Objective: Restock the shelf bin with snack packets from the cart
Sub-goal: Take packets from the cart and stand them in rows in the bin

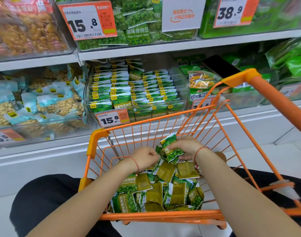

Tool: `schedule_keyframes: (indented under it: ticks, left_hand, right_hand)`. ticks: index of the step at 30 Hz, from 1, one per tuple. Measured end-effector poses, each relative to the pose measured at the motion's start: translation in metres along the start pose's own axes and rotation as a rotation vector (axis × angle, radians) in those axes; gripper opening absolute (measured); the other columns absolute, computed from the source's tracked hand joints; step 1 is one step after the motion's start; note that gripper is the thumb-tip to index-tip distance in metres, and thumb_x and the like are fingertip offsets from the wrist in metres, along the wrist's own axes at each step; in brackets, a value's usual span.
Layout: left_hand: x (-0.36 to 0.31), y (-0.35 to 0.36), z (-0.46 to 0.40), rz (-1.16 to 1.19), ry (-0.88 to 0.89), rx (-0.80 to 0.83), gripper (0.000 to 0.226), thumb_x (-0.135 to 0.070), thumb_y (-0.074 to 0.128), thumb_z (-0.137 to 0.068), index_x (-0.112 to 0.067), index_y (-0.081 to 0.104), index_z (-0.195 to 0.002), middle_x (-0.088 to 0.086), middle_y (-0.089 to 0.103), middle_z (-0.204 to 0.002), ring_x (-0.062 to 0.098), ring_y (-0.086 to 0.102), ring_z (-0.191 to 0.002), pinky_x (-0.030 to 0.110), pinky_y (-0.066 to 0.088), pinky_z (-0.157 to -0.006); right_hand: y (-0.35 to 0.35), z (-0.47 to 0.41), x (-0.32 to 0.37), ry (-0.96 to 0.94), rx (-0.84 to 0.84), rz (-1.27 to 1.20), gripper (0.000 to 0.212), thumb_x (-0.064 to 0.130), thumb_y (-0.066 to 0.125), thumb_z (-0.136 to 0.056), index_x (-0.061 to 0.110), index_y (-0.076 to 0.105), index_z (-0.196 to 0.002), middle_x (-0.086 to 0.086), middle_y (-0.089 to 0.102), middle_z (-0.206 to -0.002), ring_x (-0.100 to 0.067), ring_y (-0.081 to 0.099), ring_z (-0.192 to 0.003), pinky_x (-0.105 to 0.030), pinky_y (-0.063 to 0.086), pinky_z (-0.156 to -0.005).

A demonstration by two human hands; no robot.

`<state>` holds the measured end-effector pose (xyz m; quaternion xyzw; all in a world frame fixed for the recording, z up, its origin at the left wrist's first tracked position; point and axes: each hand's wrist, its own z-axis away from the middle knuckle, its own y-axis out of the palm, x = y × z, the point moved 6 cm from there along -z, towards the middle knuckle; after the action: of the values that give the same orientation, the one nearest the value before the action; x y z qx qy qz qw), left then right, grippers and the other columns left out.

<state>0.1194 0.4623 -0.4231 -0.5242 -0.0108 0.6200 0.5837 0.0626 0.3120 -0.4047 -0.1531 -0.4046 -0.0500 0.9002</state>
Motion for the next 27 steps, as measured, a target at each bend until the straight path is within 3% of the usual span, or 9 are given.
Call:
schedule_keyframes:
  ticks: [2,4,7,9,11,15,20,24,27]
  left_hand:
    - [-0.008,0.036,0.008,-0.269,-0.004,0.39,0.037,-0.041,0.053,-0.093,-0.008,0.067,-0.104,0.01,0.071,-0.091,0.023,0.065,-0.07,0.028,0.053,-0.055]
    - [-0.02,0.061,0.018,-0.473,-0.001,0.58,0.048,-0.046,0.051,-0.094,-0.008,0.058,-0.122,0.007,0.071,-0.089,0.012,0.058,-0.058,0.022,0.047,-0.049]
    - [-0.032,0.087,0.02,-0.453,-0.012,0.6,0.064,-0.044,0.053,-0.094,-0.012,0.032,-0.146,0.015,0.072,-0.098,0.009,0.056,-0.05,0.021,0.045,-0.047]
    - [-0.032,0.092,0.017,-0.345,-0.005,0.58,0.053,-0.032,0.053,-0.097,-0.009,0.038,-0.143,0.022,0.07,-0.101,0.004,0.055,-0.041,0.02,0.045,-0.044]
    - [-0.029,0.083,0.015,-0.18,-0.006,0.548,0.042,-0.021,0.051,-0.098,-0.004,0.045,-0.136,0.026,0.068,-0.102,0.002,0.058,-0.045,0.024,0.051,-0.057]
    - [-0.029,0.025,0.014,0.065,0.043,0.343,0.021,-0.01,0.056,-0.095,-0.006,0.058,-0.115,0.023,0.07,-0.1,0.009,0.066,-0.066,0.031,0.057,-0.078]
    - [-0.03,-0.047,0.028,0.185,0.15,-0.065,0.022,0.001,0.059,-0.087,-0.016,0.067,-0.075,-0.012,0.065,-0.054,0.005,0.066,-0.069,0.027,0.054,-0.077]
    - [-0.03,-0.069,0.04,0.38,0.313,-0.352,0.031,0.0,0.06,-0.087,-0.017,0.069,-0.063,-0.007,0.067,-0.062,0.009,0.066,-0.067,0.026,0.053,-0.075]
    - [-0.033,-0.072,0.045,0.426,0.393,-0.512,0.027,-0.02,0.07,-0.083,-0.013,0.066,-0.057,-0.006,0.059,-0.053,0.007,0.056,-0.056,0.022,0.051,-0.067]
  right_hand:
    - [-0.009,-0.004,-0.001,0.003,-0.058,-0.002,0.067,0.008,0.073,-0.08,0.006,0.041,-0.139,-0.008,0.041,-0.145,-0.026,0.043,-0.125,-0.032,0.051,-0.077]
    - [-0.014,-0.007,-0.001,0.017,-0.084,-0.019,0.07,0.004,0.073,-0.079,0.003,0.039,-0.141,-0.009,0.038,-0.147,-0.028,0.04,-0.13,-0.034,0.046,-0.084]
    - [-0.018,-0.01,0.001,0.039,-0.084,-0.131,0.071,0.001,0.072,-0.079,0.0,0.037,-0.141,-0.012,0.036,-0.149,-0.031,0.037,-0.133,-0.038,0.043,-0.089]
    - [-0.019,-0.012,0.001,0.039,-0.083,-0.187,0.075,0.0,0.072,-0.08,0.0,0.032,-0.143,-0.013,0.034,-0.15,-0.031,0.034,-0.135,-0.041,0.041,-0.096]
    - [-0.018,-0.013,0.001,0.034,-0.066,-0.239,0.077,-0.001,0.072,-0.079,0.0,0.03,-0.144,-0.013,0.033,-0.15,-0.03,0.033,-0.136,-0.04,0.038,-0.098]
    - [-0.016,-0.014,0.005,0.041,-0.047,-0.25,0.074,0.0,0.071,-0.08,0.001,0.033,-0.143,-0.012,0.033,-0.15,-0.03,0.032,-0.136,-0.037,0.039,-0.094]
    - [-0.016,-0.013,0.007,0.032,-0.065,-0.265,0.076,-0.002,0.069,-0.081,0.006,0.03,-0.146,-0.011,0.029,-0.152,-0.031,0.03,-0.138,-0.039,0.041,-0.095]
    - [-0.003,-0.005,0.008,0.008,-0.004,-0.312,0.076,0.0,0.069,-0.081,0.013,0.032,-0.146,-0.007,0.028,-0.153,-0.029,0.028,-0.138,-0.035,0.045,-0.088]
    - [0.01,0.004,0.014,0.014,0.095,-0.451,0.06,0.002,0.065,-0.084,0.014,0.041,-0.138,-0.007,0.03,-0.15,-0.027,0.029,-0.137,-0.036,0.047,-0.088]
